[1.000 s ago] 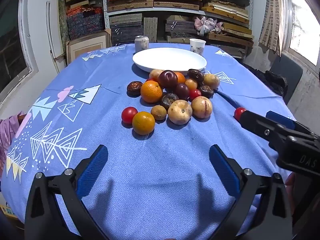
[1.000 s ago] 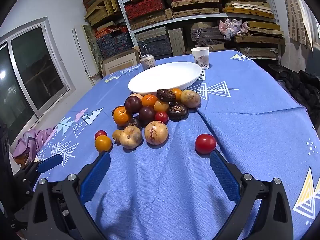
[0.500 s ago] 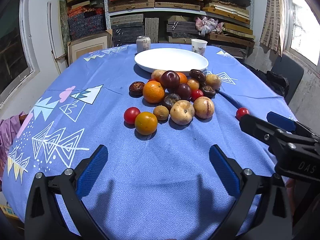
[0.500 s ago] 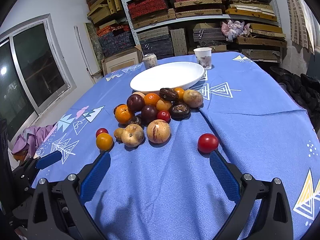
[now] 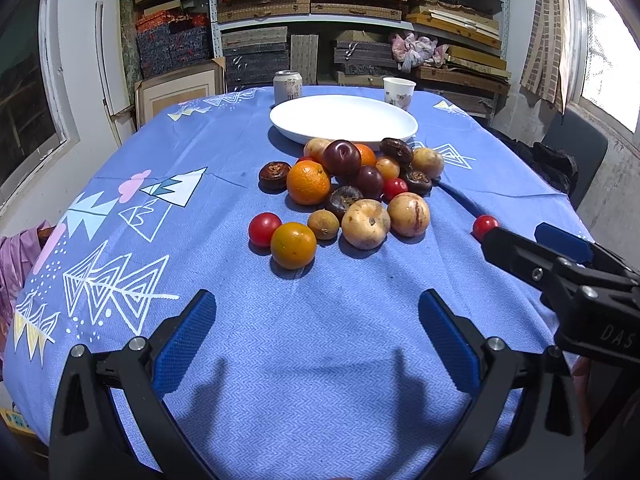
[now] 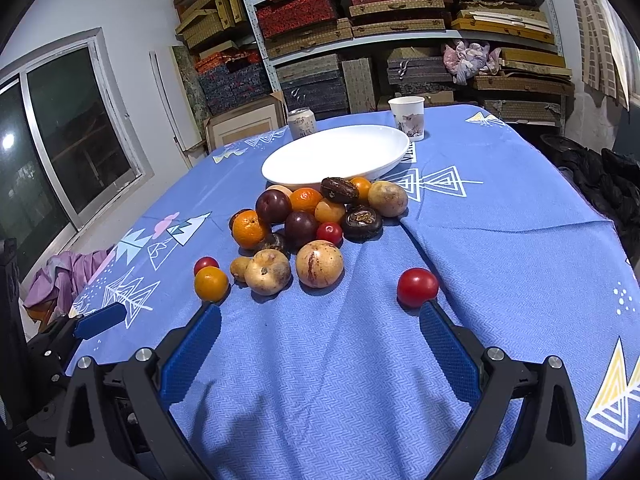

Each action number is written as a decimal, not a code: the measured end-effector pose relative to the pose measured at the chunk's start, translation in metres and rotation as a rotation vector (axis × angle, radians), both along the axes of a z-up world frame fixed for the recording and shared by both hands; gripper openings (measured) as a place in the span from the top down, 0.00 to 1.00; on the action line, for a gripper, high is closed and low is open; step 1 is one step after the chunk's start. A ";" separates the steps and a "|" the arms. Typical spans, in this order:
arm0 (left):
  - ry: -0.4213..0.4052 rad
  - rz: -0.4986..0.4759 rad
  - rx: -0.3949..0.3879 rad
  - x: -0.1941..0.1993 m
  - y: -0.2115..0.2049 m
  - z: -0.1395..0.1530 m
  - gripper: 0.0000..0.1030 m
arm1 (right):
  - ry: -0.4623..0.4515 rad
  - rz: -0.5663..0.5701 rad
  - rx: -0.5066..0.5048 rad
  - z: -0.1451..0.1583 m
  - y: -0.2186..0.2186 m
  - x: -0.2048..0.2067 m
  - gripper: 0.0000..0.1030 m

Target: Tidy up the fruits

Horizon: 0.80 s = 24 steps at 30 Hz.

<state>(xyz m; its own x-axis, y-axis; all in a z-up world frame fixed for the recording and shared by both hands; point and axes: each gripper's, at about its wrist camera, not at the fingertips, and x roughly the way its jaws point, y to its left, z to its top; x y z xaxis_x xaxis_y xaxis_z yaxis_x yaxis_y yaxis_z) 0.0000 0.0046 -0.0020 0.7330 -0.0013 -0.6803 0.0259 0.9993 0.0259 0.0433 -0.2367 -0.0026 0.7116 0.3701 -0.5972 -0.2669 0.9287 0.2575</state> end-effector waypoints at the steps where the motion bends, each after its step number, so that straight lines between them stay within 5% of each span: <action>1: 0.001 0.000 -0.001 0.000 0.000 0.000 0.04 | 0.000 0.000 -0.001 0.001 0.000 0.000 0.03; 24: 0.015 0.007 -0.011 0.000 0.001 -0.005 0.04 | 0.001 0.001 0.000 0.000 0.001 0.000 0.03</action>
<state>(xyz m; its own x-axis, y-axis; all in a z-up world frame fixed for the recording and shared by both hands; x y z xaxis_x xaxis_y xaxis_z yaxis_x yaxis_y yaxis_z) 0.0000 0.0056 -0.0068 0.7226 -0.0034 -0.6913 0.0188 0.9997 0.0147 0.0433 -0.2357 -0.0023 0.7110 0.3705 -0.5976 -0.2673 0.9285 0.2576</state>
